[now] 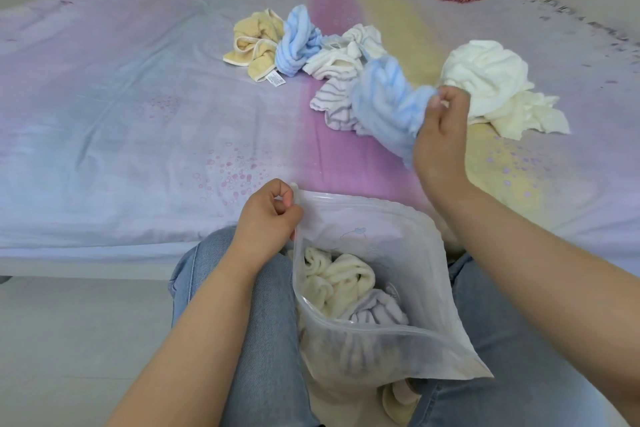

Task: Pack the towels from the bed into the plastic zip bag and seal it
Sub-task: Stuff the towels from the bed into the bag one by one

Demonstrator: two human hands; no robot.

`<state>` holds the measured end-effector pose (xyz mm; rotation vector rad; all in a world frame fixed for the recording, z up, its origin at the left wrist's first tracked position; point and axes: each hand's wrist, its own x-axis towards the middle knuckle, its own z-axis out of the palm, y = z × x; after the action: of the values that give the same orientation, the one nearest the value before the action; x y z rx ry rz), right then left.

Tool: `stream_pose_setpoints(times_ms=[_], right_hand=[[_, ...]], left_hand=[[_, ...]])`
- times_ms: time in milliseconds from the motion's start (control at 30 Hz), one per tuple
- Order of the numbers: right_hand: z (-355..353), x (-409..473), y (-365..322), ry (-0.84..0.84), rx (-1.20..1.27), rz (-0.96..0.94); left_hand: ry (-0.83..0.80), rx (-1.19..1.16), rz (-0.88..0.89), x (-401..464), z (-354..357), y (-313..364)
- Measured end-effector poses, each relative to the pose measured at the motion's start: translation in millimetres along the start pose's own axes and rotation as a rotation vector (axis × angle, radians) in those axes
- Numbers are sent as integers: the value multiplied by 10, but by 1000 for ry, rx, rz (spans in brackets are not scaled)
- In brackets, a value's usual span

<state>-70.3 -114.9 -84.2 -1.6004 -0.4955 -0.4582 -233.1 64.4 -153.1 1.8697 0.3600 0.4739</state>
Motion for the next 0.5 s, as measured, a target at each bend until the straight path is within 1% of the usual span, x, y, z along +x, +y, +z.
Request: stream_pose_setpoints(times_ms=[33, 67, 133, 200, 233, 267, 300, 367, 433, 500], right_hand=[[19, 110, 8, 12, -7, 31], [45, 216, 39, -46, -67, 55], [87, 366, 151, -285, -274, 145], [102, 456, 323, -541, -493, 285], [99, 466, 422, -640, -606, 337], [78, 460, 529, -671, -709, 343], [58, 431, 583, -622, -755, 314], [17, 345, 623, -442, -707, 237], [-46, 231, 535, -278, -498, 106], [-134, 132, 301, -180, -279, -46]], left_hand=[[1, -2, 2, -4, -9, 3], [3, -3, 1, -5, -17, 4], [5, -3, -9, -1, -27, 7], [3, 7, -14, 5, -26, 13], [2, 14, -13, 4, -23, 13], [1, 20, -11, -4, -22, 14], [2, 23, -7, -12, -23, 19], [10, 28, 1, -25, -36, 20], [9, 21, 0, -32, -50, 13], [2, 18, -6, -28, -55, 15]])
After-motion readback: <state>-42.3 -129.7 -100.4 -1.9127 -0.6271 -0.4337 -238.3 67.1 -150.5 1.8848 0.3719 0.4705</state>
